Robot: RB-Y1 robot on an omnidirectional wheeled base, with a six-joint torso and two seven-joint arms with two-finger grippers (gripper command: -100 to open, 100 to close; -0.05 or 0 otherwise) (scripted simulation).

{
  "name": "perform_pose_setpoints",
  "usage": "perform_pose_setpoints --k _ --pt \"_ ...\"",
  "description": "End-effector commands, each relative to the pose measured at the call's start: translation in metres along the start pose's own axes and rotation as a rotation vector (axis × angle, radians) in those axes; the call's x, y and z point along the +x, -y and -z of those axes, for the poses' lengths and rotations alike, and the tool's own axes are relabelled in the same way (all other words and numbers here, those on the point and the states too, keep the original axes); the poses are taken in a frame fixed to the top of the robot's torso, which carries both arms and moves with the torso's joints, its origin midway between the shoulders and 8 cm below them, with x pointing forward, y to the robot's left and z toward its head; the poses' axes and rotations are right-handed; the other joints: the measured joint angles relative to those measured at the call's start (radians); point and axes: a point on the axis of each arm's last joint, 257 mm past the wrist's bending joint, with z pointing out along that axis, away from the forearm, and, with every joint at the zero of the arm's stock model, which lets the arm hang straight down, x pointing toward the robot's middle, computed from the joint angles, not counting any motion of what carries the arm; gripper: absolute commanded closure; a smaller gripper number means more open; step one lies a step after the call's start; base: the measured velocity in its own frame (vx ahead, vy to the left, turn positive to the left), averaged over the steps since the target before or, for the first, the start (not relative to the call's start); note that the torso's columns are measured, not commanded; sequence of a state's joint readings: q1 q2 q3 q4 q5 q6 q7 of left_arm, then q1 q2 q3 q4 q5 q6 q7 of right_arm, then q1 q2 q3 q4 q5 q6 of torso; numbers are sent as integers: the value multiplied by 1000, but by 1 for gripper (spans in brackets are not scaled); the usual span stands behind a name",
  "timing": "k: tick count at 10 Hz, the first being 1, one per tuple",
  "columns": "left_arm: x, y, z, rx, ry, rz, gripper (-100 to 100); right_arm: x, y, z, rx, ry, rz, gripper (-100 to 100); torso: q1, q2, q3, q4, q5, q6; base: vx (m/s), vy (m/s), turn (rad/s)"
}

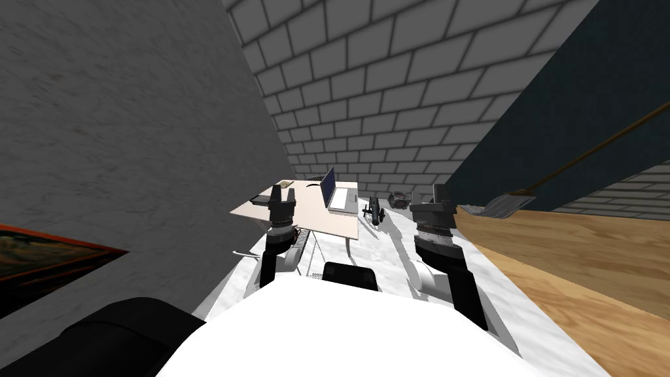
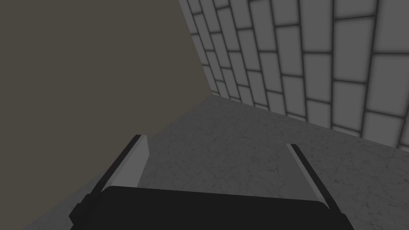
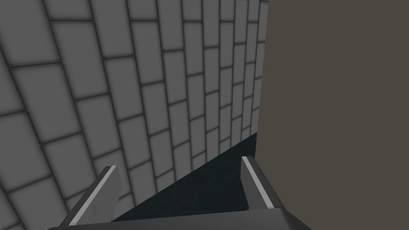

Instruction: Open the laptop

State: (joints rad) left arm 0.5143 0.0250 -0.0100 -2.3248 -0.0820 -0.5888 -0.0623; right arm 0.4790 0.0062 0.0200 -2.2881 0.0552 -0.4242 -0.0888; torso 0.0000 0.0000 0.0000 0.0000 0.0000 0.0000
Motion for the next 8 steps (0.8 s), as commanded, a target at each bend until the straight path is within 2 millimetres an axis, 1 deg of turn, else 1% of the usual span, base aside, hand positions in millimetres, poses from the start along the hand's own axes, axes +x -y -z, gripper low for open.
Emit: perform_pose_setpoints --k 1,3,8 --pt "0 0 0 0 0 0 0 0 0 0 0 0 0 0 0 40 -82 41 0 0 0 0 0" --pt "0 0 0 0 0 0 0 0 0 0 0 0 0 0 0 175 -351 176 0 0 0 0 0" --pt "0 0 0 0 0 0 0 0 0 0 0 0 0 0 0 544 -1087 544 0 0 0 0 0"
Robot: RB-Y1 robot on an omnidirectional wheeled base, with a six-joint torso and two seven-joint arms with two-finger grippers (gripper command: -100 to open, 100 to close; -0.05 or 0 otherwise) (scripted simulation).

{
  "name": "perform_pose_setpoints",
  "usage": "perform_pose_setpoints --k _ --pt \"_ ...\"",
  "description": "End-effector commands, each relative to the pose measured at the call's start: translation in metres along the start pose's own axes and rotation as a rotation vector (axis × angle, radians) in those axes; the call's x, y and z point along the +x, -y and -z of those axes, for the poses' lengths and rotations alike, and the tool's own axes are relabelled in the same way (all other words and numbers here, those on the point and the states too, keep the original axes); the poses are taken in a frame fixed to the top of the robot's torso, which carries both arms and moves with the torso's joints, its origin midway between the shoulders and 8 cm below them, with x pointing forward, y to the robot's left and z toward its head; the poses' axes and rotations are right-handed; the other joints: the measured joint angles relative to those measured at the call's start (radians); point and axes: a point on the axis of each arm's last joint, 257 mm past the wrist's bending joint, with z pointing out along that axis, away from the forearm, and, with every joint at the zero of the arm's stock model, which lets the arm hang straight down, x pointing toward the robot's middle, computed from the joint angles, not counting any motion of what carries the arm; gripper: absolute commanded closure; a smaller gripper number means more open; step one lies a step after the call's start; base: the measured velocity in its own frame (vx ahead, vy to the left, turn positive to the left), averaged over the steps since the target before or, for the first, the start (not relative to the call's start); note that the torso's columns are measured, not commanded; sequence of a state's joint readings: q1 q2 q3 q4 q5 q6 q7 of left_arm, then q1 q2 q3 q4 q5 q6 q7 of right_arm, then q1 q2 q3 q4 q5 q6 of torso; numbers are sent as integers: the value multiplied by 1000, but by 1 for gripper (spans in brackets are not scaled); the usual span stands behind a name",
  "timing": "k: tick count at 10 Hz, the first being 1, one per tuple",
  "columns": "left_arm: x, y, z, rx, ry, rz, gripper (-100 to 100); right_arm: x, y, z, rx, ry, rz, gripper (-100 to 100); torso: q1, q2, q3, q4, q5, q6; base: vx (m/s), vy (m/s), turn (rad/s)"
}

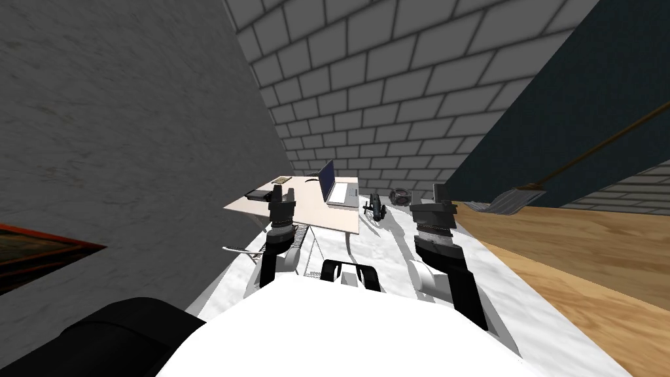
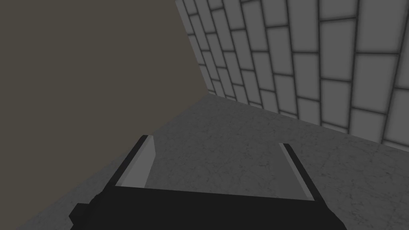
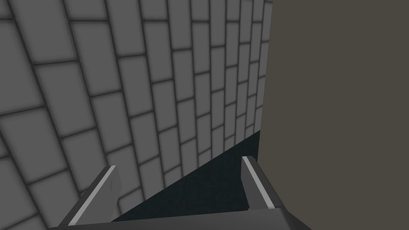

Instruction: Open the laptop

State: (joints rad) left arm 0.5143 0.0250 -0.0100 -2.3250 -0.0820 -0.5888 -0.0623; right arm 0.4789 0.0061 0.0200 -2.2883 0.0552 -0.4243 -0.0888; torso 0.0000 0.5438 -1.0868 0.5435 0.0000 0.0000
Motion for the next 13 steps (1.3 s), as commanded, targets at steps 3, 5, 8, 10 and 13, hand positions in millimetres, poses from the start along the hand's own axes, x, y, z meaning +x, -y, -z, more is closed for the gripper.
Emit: perform_pose_setpoints --k 3,5,8,10,13 --pt "0 0 0 0 0 0 0 11 7 -6 5 -59 38 -100 0 182 -364 181 0 0 -27 2 20" --pt "0 0 0 -1 0 0 0 24 18 -14 11 -114 84 -100 0 197 -386 194 0 0 -107 -8 48" --pt "0 0 0 -1 0 0 0 42 47 -27 42 -192 181 -100 1 194 -389 195 0 0 -133 0 85" --pt "0 0 0 -1 0 0 0 52 54 -38 36 -220 216 -100 0 192 -390 194 0 0 -87 11 44" --pt "0 0 0 -1 0 0 0 61 63 -49 36 -246 256 -100 1 194 -389 194 0 0 -69 17 54"
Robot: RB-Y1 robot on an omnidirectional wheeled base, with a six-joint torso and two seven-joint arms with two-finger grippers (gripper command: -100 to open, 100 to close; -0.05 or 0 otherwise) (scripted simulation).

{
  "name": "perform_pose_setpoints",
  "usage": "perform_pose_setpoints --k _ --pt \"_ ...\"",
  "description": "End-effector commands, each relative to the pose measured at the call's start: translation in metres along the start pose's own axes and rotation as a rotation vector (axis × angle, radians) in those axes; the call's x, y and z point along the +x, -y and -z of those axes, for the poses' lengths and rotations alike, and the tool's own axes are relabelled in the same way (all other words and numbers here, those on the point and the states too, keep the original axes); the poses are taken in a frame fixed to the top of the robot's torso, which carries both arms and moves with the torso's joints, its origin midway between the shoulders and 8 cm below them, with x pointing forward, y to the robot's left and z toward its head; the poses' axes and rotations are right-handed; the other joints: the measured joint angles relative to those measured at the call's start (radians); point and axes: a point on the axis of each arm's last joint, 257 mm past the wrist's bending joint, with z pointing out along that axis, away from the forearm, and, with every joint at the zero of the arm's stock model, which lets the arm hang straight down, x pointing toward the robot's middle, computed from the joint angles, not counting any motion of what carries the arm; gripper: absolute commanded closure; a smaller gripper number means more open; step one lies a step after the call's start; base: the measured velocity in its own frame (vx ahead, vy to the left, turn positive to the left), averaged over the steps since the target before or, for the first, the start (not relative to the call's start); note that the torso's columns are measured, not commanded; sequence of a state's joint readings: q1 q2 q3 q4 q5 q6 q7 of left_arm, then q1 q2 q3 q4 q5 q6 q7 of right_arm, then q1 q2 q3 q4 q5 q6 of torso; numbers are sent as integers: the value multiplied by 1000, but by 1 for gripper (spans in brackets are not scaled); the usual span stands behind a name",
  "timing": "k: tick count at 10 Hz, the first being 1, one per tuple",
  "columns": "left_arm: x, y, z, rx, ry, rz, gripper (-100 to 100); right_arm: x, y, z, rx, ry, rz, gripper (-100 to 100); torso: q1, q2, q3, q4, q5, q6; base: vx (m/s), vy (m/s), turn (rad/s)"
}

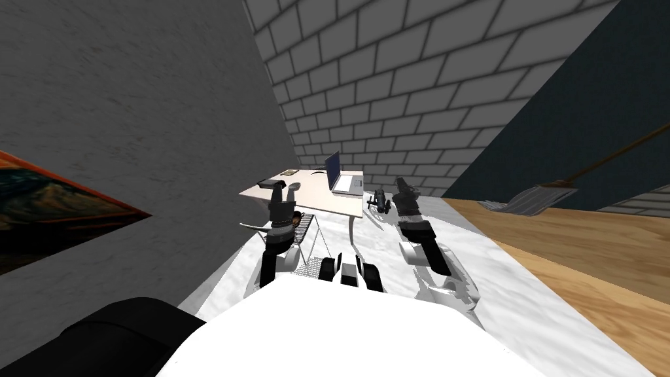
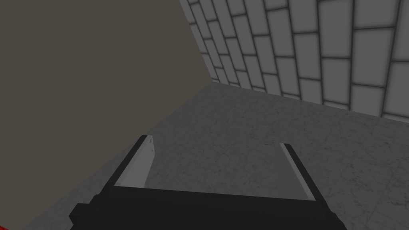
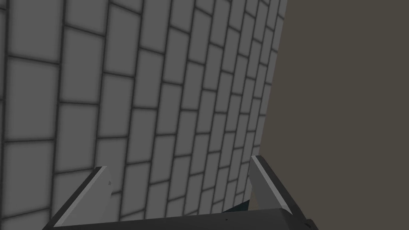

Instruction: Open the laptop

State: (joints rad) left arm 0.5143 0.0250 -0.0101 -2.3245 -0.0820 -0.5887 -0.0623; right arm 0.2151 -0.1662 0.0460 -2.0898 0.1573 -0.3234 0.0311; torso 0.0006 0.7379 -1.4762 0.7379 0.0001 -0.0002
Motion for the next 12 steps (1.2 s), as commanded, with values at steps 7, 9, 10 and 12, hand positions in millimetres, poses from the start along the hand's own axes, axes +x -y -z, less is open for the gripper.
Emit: perform_pose_setpoints --k 7,9,10,12 --pt "0 0 0 0 0 0 0 33 49 -50 62 -116 219 -100 -1 0 0 0 0 1 -80 27 70" --pt "0 0 0 0 0 0 0 40 61 -63 77 -141 275 -100 -1 0 0 0 0 0 -73 37 85" --pt "0 0 0 0 0 0 0 41 55 -70 62 -139 275 -100 0 0 0 0 0 0 -59 40 47" --pt "0 0 0 0 0 0 0 47 67 -83 79 -163 335 -100 0 0 0 0 0 0 -68 40 74"
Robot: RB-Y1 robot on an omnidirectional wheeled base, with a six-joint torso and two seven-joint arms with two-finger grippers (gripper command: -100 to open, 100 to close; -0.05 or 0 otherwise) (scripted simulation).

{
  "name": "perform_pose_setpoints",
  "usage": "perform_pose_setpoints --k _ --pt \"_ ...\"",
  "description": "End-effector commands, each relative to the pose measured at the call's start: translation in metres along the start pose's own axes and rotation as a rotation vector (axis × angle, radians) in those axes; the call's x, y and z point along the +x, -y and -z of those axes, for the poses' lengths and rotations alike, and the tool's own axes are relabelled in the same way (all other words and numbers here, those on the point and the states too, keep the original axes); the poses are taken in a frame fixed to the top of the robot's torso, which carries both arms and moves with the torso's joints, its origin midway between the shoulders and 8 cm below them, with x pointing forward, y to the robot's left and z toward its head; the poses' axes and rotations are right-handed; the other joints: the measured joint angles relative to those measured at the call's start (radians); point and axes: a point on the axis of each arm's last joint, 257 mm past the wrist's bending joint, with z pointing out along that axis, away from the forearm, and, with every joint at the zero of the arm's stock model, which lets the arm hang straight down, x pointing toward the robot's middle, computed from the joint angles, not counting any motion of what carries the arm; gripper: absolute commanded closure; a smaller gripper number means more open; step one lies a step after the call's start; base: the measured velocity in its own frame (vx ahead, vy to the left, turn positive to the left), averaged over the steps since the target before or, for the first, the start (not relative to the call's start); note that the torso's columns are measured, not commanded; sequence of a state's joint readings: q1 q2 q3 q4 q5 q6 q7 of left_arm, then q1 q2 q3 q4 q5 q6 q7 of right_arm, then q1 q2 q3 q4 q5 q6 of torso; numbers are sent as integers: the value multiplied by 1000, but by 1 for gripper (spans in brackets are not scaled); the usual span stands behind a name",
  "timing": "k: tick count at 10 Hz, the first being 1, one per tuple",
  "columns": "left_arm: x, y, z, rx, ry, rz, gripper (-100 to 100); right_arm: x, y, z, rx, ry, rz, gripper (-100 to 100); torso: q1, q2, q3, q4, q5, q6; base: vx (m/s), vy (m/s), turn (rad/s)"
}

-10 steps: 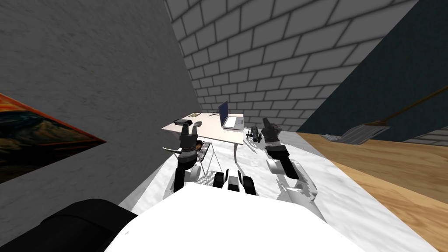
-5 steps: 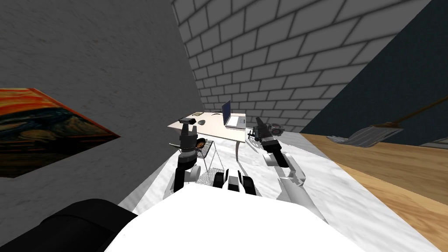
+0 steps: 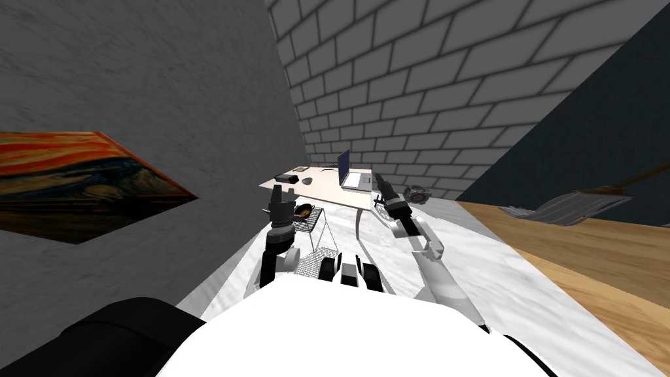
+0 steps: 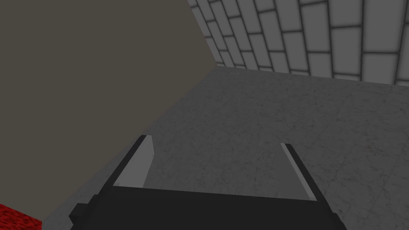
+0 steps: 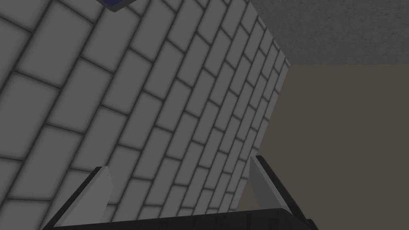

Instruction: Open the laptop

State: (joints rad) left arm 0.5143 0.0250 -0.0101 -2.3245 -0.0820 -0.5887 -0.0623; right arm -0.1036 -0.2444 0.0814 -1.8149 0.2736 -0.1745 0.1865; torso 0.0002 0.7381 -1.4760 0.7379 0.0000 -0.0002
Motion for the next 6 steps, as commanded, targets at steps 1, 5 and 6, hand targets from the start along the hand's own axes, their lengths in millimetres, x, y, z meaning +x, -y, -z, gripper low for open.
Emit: perform_pose_setpoints --k 1,5,6 --pt "0 0 0 0 0 0 0 9 16 -20 33 -38 94 -100 0 0 0 0 0 0 -62 39 134" --pt "0 0 0 0 0 0 0 16 28 -49 62 -78 225 -100 0 0 0 0 0 0 -59 55 84" --pt "0 0 0 0 0 0 0 15 26 -56 56 -77 227 -100 0 0 0 0 0 0 -41 59 56"
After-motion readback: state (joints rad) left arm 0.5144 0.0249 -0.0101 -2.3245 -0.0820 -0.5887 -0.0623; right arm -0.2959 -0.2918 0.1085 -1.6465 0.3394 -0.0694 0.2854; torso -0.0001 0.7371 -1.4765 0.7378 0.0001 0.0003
